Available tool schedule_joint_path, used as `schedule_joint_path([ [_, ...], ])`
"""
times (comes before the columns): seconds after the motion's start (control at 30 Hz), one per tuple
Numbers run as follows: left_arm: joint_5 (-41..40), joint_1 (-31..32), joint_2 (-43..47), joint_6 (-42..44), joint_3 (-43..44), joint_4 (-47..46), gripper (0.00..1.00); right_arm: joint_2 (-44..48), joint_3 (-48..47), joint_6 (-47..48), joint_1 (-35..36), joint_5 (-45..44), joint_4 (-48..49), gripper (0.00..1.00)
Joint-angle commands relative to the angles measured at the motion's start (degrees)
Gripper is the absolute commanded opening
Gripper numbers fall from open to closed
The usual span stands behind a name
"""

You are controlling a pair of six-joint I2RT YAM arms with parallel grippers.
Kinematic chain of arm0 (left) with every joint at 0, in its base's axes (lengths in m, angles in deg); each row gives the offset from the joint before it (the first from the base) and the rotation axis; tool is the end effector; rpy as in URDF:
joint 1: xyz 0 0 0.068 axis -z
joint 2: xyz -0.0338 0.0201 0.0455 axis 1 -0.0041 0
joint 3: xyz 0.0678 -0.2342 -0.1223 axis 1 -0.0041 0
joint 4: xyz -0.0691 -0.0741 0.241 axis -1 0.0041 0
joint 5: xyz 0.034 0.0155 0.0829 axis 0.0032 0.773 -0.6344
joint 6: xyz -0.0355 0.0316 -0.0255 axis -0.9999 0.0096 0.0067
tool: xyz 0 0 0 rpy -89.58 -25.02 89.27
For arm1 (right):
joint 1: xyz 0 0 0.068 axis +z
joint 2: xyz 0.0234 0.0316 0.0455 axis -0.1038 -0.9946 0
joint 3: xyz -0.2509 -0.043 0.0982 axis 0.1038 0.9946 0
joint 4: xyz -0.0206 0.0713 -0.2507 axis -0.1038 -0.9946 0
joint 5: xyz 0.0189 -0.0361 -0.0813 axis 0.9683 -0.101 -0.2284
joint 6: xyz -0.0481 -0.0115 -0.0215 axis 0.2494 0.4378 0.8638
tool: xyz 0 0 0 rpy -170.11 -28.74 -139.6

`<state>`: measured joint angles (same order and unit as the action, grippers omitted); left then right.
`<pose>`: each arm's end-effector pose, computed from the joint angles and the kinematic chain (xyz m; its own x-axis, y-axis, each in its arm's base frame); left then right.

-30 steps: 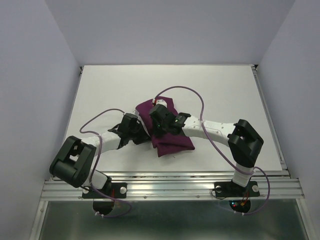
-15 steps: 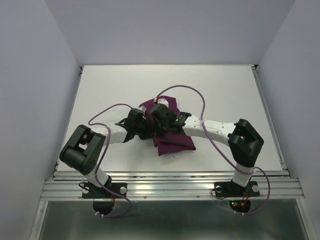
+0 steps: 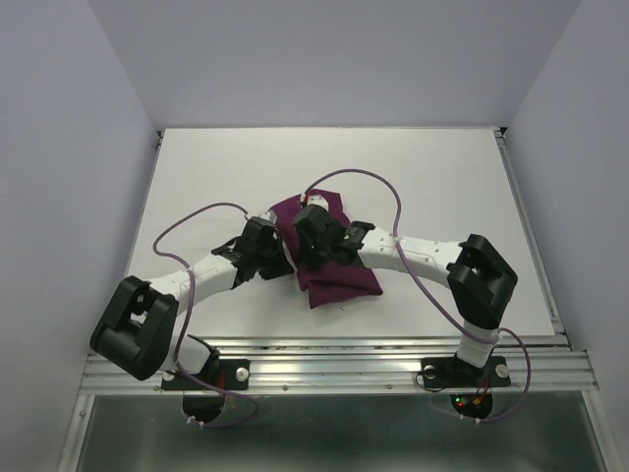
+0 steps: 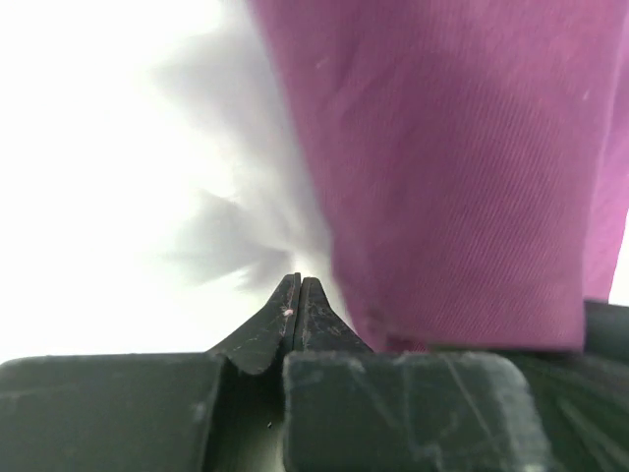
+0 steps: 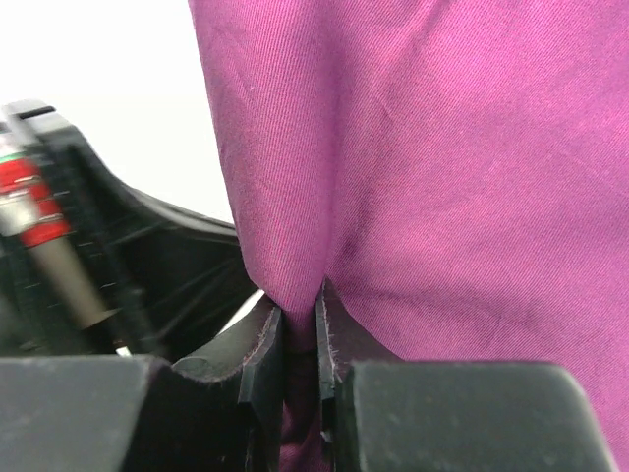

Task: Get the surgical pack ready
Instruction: Pack the surgical kit at the center of the board.

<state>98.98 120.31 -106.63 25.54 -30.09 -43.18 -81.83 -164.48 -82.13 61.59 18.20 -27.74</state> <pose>0.2288 -0.1417 0.1739 -0.8363 -0.2251 -0.5000 0.1033 0.8309 -0.5468 0.2307 0.3269 0.2288 -0.7872 -0.1117 -0.6065 -0.3559 0.8855 0.2988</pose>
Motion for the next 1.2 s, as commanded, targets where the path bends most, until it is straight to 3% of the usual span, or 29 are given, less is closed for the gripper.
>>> schedule_joint_path([
  [0.0, -5.69, -0.13, 3.52, 2.20, 1.23, 10.09, 0.00, -0.29, -2.52, -1.33, 0.88, 2.42, 7.57, 0.01],
  [0.5, -5.26, -7.95, 11.88, 4.75, 3.87, 15.90, 0.00, -6.97, -4.45, -0.62, 0.88, 12.18, 11.00, 0.02],
  [0.53, -5.00, -8.65, 11.35, 4.92, 4.48, 15.81, 0.00, -7.41, -4.81, -0.62, 0.88, 12.53, 11.08, 0.24],
  [0.57, -4.64, -8.66, 11.35, 5.01, 4.75, 15.81, 0.00, -7.42, -4.81, -0.62, 0.88, 12.62, 11.00, 0.35],
  [0.67, -3.15, -8.84, 10.03, 5.10, 5.88, 14.67, 0.00, -6.11, -4.72, -0.45, 0.88, 10.96, 10.82, 0.61],
  [0.83, -0.34, -8.84, 9.24, 5.19, 8.34, 12.30, 0.00, -0.92, -3.23, 0.87, 0.88, 5.42, 8.98, 0.73],
  [0.9, 1.67, -8.75, 8.10, 5.36, 9.14, 10.98, 0.00, 3.12, -0.43, 0.87, -0.44, 3.57, 8.89, 0.73],
  [1.0, 5.02, -8.49, 6.17, 5.98, 10.11, 9.39, 0.00, 7.51, 3.35, 0.78, -1.14, 2.69, 8.89, 0.63],
  [1.03, 6.77, -7.79, 5.81, 5.98, 9.76, 9.22, 0.00, 9.88, 5.71, 0.87, -1.67, 2.77, 8.89, 0.48],
  [1.17, 10.99, -4.37, 6.60, 5.63, 5.82, 9.04, 0.00, 14.20, 11.95, 0.00, -1.67, 7.24, 9.06, 0.14],
])
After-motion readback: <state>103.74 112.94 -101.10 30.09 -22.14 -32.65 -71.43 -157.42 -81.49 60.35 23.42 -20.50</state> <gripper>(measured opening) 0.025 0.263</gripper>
